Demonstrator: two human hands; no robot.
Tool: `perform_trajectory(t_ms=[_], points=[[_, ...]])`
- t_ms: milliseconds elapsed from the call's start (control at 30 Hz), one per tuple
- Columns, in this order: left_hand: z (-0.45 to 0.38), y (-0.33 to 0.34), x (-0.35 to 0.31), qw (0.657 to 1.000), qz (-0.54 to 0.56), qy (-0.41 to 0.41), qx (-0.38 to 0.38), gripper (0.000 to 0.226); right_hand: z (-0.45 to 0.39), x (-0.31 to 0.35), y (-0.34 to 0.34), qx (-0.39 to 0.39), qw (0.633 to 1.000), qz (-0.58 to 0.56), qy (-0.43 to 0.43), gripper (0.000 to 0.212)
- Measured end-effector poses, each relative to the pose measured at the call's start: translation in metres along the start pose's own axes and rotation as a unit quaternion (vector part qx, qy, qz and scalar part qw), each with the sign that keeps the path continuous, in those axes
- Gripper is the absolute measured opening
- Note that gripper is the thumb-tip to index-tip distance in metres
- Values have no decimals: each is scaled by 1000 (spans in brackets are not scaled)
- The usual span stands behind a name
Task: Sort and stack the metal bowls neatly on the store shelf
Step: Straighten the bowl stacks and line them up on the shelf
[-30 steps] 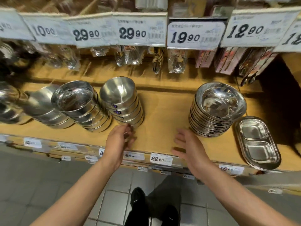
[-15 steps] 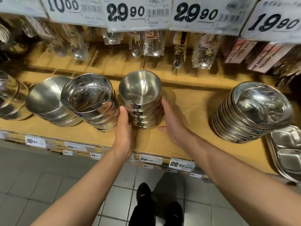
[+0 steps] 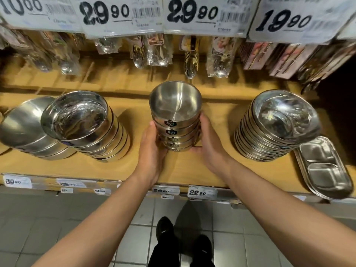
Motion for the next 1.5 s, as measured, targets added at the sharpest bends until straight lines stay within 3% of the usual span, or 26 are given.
perform_trajectory(t_ms=[300, 567, 933, 1233, 1500], points=[[-5, 40, 14, 999, 15, -29, 27, 36, 9, 7, -43, -15, 998, -53, -41, 33], [-5, 43, 20, 999, 14, -40, 19, 36, 14, 13, -48, -25, 999, -21, -20, 59], [-7, 32, 11, 998, -3, -55, 7, 28, 4, 11, -50, -12, 999, 43, -16, 41], [-14, 32, 3, 998, -19, -63, 21, 33, 5, 9, -52, -2, 1000, -3, -3, 51], [-12, 33, 5, 997, -41, -57, 26, 37, 3, 8, -51, -20, 999, 28, -10, 43]])
Point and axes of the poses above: each hand's wrist, its own z-axis away from the middle knuckle, its own y-axis out of the palm, x = y × z, the point moved 5 cm from there along -z, towards the middle knuckle, and after that the axes turned 11 degrees about -y, right-handed, at the moved point
